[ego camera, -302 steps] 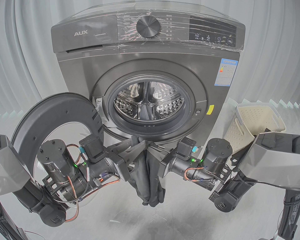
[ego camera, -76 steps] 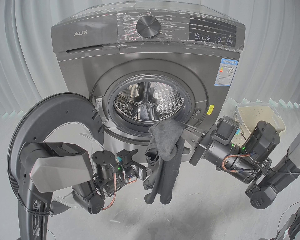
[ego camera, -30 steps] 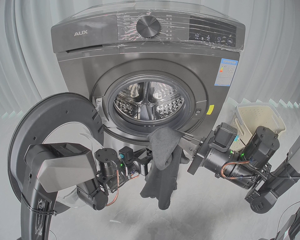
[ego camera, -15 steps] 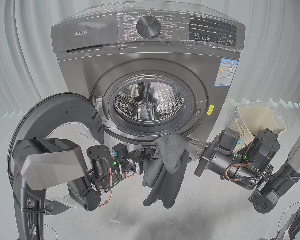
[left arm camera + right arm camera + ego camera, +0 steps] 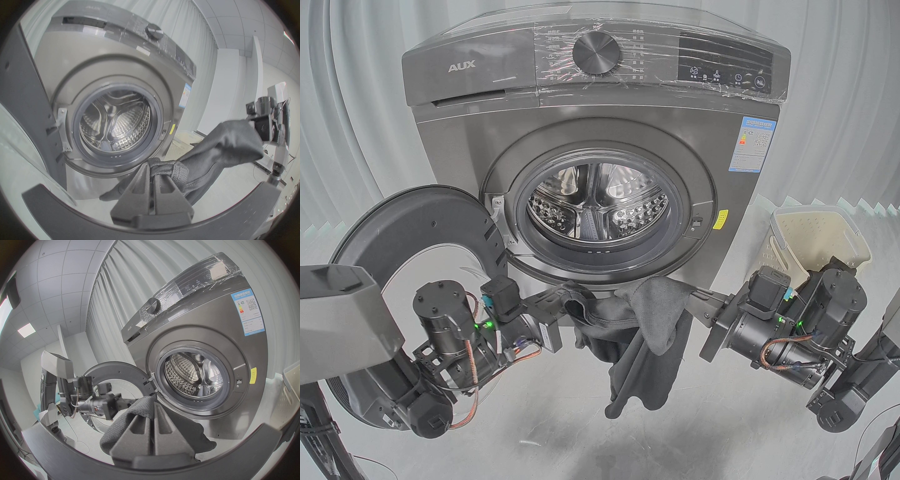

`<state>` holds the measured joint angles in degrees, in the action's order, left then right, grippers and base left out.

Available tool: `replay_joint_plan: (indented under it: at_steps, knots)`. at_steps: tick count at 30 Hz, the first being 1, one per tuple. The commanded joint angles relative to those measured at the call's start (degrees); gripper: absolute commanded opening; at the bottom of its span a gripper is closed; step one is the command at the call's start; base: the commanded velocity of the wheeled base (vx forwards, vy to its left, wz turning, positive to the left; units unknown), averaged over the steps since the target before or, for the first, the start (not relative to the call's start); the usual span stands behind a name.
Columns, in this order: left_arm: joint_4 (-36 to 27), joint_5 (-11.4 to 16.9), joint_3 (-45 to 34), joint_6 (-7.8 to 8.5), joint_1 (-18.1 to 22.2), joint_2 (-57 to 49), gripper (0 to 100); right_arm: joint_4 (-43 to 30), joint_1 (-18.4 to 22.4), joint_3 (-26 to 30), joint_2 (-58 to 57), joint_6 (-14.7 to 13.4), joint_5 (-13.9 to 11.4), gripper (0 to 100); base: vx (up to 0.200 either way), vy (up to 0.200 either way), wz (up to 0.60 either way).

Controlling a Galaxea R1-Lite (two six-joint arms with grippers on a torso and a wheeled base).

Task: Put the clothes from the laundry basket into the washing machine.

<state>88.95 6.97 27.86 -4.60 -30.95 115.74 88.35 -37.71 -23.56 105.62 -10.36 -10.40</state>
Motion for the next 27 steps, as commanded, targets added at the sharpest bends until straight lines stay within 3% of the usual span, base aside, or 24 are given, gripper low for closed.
replay_joint_plan:
  at_steps: [1, 6, 14, 15, 20, 27]
  knots:
    - [0.08, -0.47, -4.65, -0.41, -0.07, -9.57, 0, -0.02, -0.09, 1.86, -1.73, -0.45, 0.91, 0, 0.000, 0.000, 0.00]
    - [-0.10, -0.29, -5.62, -1.56, -0.16, -13.78, 0, -0.02, -0.70, 0.89, -2.44, -0.45, 1.26, 0, 0.000, 0.000, 0.00]
    - [0.08, -0.03, -5.62, -0.85, -0.95, -13.08, 0, -0.02, 0.35, 1.94, -1.73, -2.65, 1.17, 0, 0.000, 0.000, 0.00]
    - [-0.01, 0.15, -6.15, -1.38, -0.86, -13.08, 0, -0.02, 0.88, 2.03, -1.64, -2.73, 1.08, 0, 0.000, 0.000, 0.00]
    - [0.08, 0.15, -6.41, -0.85, -0.25, -11.67, 0, 0.07, 2.11, 0.80, -1.12, -2.56, 1.08, 0, 0.000, 0.000, 0.00]
    - [0.08, 0.23, -4.83, -1.56, 4.15, -13.34, 0, -0.02, 5.98, 0.54, -1.12, -2.73, 3.54, 0, 0.000, 0.000, 0.00]
